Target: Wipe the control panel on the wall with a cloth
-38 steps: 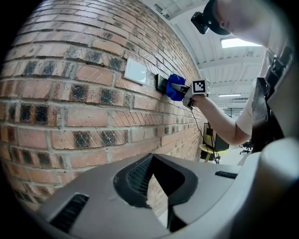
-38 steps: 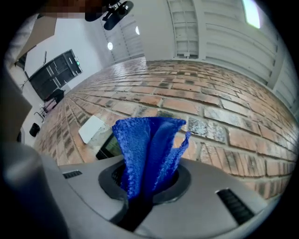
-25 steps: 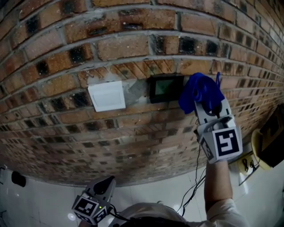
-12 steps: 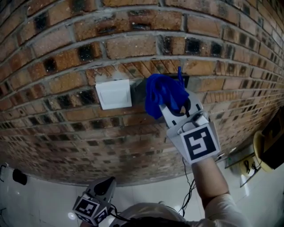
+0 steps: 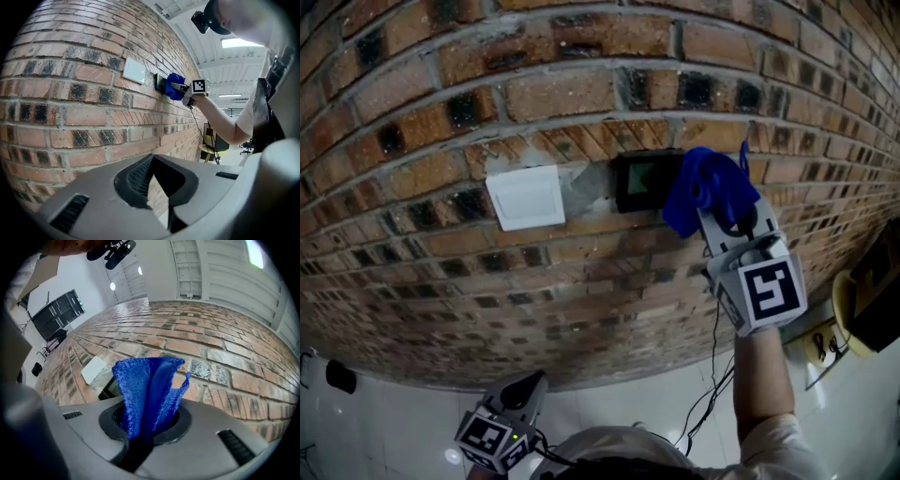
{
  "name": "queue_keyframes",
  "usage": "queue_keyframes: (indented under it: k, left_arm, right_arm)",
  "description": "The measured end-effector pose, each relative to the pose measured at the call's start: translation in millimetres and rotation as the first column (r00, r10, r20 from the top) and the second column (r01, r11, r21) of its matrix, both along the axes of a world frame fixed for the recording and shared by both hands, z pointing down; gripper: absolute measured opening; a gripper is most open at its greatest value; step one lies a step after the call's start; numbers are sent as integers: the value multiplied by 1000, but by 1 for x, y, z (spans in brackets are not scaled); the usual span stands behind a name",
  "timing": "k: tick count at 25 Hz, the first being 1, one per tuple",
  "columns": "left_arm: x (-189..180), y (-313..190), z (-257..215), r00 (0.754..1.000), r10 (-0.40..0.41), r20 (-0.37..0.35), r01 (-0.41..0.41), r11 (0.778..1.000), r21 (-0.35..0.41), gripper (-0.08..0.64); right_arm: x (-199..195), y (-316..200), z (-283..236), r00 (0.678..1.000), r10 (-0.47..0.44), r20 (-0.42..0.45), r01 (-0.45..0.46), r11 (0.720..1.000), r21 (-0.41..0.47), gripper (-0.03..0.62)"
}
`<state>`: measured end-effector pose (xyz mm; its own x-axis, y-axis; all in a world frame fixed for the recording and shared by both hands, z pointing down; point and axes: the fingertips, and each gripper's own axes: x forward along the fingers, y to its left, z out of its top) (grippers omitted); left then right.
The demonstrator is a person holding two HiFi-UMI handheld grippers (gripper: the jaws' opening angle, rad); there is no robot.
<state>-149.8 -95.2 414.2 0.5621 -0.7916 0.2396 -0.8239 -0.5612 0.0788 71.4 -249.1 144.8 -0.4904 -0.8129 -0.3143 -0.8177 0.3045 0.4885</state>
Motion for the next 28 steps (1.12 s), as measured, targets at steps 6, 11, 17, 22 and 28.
queue_keyframes:
  k: [6,11,17,22,28]
  left_arm:
    - [7,-2,1,1000,10,3,-10,1000,-2,2]
    - [5,-2,1,1000,4,-2,-4,1000,0,1]
    - [-1,2,0,1000,-9,-7,9,1000,7,0]
    - [-10,7,0,999,-34,-7,34,999,5,0]
    - [-16,8,1,999,-47,-7,47,999,2,0]
  right_arm:
    - [51,-25,14,995,82,60,-78,996,-52,93]
    - [31,-3,3,997,46,60,-45,999,-16,89]
    - [-54,21,3,990,-137,16,137,990,-29,89]
    - [-97,15,8,981,-193,-15,192,980,-46,91]
    - [-62,9,6,992,-127,22,127,991,-41,91]
